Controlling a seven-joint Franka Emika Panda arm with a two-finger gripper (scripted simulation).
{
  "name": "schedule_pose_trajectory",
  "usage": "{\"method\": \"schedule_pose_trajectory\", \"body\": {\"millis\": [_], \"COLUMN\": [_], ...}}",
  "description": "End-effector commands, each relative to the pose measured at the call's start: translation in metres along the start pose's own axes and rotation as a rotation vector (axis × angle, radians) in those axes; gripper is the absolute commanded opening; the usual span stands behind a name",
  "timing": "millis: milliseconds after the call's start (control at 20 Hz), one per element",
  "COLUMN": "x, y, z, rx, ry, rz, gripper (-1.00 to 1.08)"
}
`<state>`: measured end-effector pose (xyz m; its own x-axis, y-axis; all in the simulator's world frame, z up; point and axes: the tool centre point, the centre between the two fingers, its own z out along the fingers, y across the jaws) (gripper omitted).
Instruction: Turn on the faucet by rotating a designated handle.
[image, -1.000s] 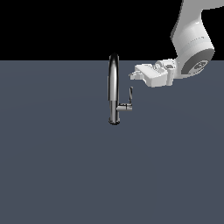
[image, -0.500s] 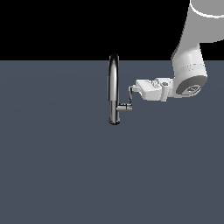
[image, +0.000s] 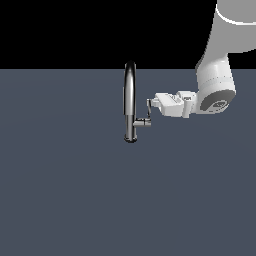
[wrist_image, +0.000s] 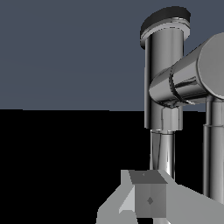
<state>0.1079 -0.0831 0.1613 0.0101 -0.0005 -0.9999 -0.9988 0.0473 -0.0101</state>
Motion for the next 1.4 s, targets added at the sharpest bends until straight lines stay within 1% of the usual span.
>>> {"method": "schedule_pose_trajectory", "body": {"millis": [0, 1250, 1300, 1350], "x": [0.000, -0.007, -0.007, -0.006], "y": [0.002, 0.059, 0.059, 0.055], "z": [0.000, 0.000, 0.000, -0.005], "rx": [0.000, 0.000, 0.000, 0.011], "ry": [0.000, 0.000, 0.000, 0.006], "rz": [0.000, 0.000, 0.000, -0.002], "gripper": [-1.00, -1.00, -1.00, -1.00]}}
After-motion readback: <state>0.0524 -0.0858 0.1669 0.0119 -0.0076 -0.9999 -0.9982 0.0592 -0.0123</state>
